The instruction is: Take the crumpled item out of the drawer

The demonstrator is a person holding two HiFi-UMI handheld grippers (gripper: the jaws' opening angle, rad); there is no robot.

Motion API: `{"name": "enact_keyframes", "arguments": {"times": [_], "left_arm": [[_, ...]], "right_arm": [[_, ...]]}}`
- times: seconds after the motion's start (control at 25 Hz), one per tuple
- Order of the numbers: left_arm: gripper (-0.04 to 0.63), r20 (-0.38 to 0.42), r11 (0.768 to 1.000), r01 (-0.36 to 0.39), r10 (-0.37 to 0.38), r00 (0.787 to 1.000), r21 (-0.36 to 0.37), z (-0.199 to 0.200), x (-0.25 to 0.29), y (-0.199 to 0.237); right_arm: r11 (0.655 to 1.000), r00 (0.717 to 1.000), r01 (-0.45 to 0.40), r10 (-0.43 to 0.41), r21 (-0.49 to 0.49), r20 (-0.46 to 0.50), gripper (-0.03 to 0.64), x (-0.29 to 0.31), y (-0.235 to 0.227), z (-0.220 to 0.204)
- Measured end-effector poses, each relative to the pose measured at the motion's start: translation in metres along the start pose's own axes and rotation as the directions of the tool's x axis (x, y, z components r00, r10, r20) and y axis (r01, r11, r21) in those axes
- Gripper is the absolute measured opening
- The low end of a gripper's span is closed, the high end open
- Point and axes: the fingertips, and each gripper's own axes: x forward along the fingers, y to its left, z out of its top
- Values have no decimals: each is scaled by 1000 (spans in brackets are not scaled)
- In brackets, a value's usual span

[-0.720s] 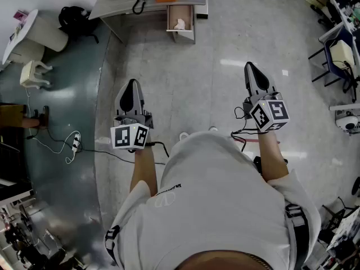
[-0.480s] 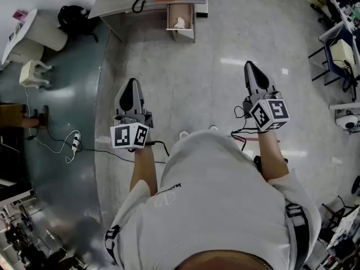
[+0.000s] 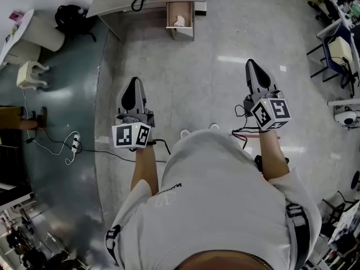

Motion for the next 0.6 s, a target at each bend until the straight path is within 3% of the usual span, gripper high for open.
{"name": "enact_keyframes", "arguments": {"times": [0.36, 0.6], "left_arm": [[0, -46, 997, 73, -74, 996, -36, -19, -22, 29], [0, -59, 995, 81, -84, 995, -62, -31, -35, 44]], "right_arm": [[999, 999, 33, -33, -10, -1, 0, 17, 51, -2], [999, 999, 40, -40, -16, -19, 1, 15, 74, -10]]}}
